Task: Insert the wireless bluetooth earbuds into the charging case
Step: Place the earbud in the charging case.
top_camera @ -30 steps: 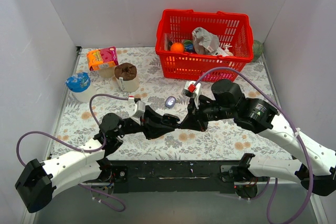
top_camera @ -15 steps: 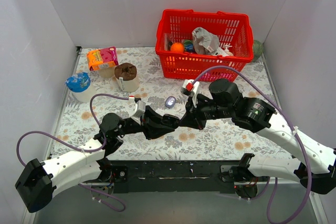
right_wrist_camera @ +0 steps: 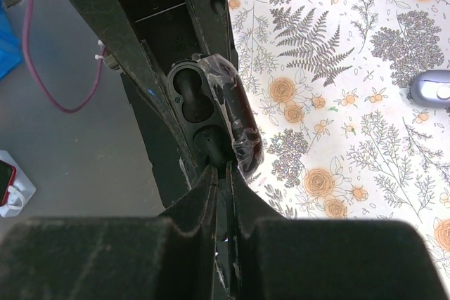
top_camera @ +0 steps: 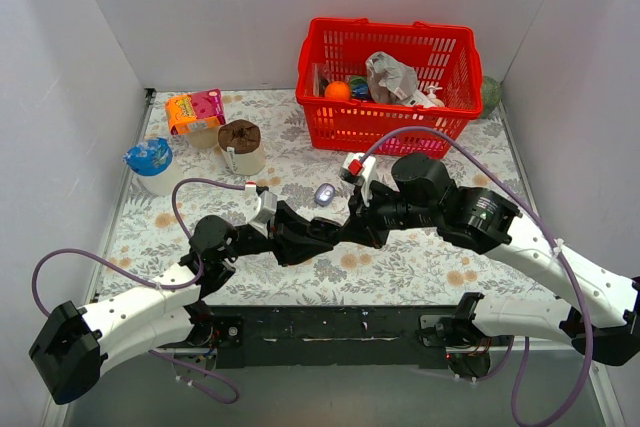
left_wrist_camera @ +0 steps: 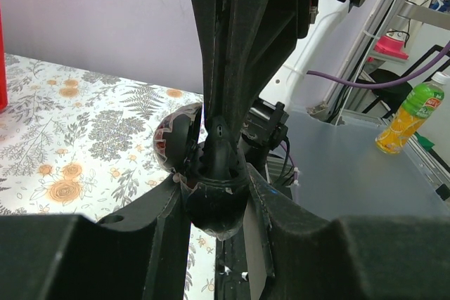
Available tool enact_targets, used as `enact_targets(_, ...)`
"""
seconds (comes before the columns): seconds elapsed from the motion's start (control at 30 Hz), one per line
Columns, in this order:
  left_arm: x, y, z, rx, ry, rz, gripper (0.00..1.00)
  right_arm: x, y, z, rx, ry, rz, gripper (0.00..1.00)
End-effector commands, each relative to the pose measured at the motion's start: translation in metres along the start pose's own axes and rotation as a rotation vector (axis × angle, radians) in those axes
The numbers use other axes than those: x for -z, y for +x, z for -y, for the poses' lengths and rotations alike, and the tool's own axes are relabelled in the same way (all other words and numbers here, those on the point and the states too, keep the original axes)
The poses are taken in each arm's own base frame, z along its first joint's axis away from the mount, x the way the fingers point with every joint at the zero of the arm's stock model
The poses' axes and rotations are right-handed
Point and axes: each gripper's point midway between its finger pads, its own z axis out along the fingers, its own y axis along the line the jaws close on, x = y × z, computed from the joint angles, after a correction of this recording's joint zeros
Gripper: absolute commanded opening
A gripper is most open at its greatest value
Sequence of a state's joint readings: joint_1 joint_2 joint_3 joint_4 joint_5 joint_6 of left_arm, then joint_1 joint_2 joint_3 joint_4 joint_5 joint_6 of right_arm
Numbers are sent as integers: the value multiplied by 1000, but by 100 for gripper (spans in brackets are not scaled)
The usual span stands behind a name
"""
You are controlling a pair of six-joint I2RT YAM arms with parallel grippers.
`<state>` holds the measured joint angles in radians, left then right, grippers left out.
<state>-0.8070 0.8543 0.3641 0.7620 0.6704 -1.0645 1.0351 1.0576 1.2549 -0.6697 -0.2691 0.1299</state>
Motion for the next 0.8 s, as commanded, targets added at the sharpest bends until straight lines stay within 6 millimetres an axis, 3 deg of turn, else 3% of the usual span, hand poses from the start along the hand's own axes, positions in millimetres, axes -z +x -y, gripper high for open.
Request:
enact_targets(0.0,-3,-22,5,-44,17,59,0,1,-20,-4,12,9,56,1)
enact_targets(0.2,-3,-23,4,-50,13,62,0,1,-16,-4,15,22,34,1)
enact_targets(0.3,-3,-22,4,-51,9,61,0,4,-17,-2,15,38,31,9)
enact_targets(0.33,-3,-22,4,-50,9,60,0,5,-17,-2,16,40,33,17)
enact_targets(0.43,-2,-23,4,-52,7,64,0,8,-20,-2,15,47,43,28)
enact_targets(0.7,-3,-22,3,-50,5,62,0,11,-25,-4,16,48,52,35)
enact_targets(0.77,-2,-21,2,-49,-1,57,0,22,-38,-10,30,40,82,38)
